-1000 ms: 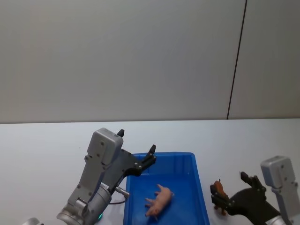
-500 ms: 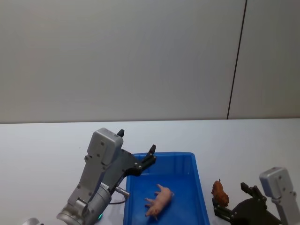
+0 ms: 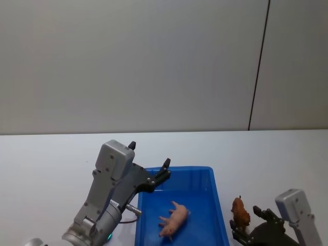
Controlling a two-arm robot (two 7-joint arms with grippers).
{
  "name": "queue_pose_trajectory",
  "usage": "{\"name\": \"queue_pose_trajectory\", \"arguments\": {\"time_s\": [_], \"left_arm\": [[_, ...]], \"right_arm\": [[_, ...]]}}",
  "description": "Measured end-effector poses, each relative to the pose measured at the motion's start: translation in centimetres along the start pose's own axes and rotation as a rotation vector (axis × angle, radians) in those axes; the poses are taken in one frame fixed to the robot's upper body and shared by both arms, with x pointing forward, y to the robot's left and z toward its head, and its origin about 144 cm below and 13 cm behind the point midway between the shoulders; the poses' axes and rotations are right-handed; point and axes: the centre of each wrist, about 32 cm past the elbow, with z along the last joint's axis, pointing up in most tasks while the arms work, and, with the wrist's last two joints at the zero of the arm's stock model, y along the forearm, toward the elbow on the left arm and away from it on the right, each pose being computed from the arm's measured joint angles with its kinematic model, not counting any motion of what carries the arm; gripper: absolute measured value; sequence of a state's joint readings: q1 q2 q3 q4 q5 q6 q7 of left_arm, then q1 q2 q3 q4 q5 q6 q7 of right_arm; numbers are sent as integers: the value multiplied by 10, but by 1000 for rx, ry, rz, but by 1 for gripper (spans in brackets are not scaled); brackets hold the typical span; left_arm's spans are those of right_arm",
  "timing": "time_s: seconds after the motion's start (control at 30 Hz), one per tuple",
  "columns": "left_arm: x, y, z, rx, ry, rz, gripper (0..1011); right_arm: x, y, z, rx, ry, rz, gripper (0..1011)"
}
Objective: Pick up the two dolls from the table and place them into the box.
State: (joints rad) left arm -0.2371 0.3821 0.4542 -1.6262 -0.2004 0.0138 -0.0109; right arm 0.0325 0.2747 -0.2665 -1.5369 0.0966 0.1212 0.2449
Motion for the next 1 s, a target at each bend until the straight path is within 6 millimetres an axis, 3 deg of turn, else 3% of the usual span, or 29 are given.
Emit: {"name": "queue_pose_trajectory", "arguments": {"time_s": [0.4,0.67,1.0], "left_arm": [[0,0,0,0,0,0,1001],[0,0,0,0,0,0,1001],[0,0,0,0,0,0,1001]], "right_arm": [[0,5,-4,12,-20,-22,428],[0,2,1,38,-28,-45,409],[-2,1,20,134,-15,-30,409]]}}
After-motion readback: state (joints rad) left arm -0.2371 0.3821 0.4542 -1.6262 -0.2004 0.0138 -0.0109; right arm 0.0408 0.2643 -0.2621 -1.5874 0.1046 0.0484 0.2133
